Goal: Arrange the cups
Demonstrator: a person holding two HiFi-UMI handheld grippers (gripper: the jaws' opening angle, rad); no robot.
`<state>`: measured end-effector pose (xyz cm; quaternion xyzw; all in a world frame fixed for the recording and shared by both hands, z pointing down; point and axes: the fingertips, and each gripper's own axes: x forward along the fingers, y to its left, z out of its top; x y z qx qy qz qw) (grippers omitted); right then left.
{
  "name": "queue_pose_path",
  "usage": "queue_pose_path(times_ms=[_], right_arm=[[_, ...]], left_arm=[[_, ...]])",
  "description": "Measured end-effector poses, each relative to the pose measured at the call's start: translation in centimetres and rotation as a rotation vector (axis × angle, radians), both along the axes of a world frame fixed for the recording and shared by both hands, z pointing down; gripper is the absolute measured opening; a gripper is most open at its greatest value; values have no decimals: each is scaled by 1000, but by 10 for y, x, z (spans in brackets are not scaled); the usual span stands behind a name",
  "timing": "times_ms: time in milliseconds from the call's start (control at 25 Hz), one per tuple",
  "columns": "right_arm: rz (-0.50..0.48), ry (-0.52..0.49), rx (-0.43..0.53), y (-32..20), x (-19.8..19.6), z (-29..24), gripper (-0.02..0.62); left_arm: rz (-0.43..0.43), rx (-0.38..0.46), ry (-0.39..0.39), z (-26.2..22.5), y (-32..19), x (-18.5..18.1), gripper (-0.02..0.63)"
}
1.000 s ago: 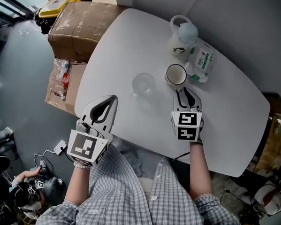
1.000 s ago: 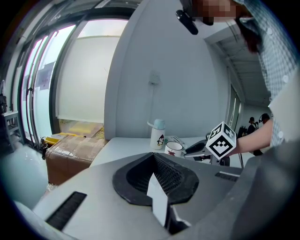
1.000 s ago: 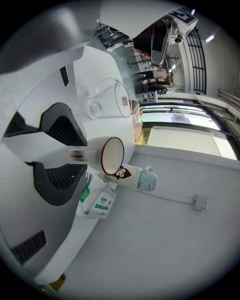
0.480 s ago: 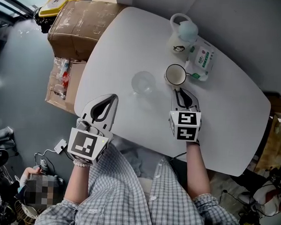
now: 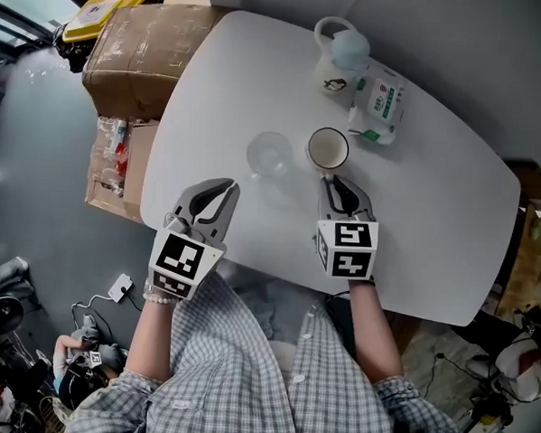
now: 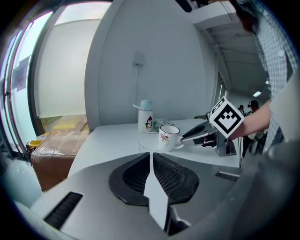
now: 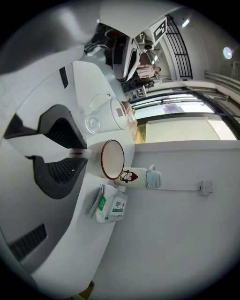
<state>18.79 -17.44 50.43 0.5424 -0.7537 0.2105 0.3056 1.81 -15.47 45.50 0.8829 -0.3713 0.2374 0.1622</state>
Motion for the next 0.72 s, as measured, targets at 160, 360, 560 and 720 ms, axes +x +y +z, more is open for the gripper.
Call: queue_pose_path(times_ms=[160, 360, 560, 720], right_arm=[[9, -14, -10, 7, -4, -1, 71], [19, -30, -22, 16, -8, 0, 71], [29, -36, -30, 25, -11, -1, 71], [43, -52, -40, 31, -14, -1, 71]], left_arm=[[46, -36, -40, 22, 0, 6, 9], [73, -76, -26, 37, -3, 13, 9], [56, -96, 0, 40, -4, 16, 9], [38, -93, -6, 40, -4, 17, 9]])
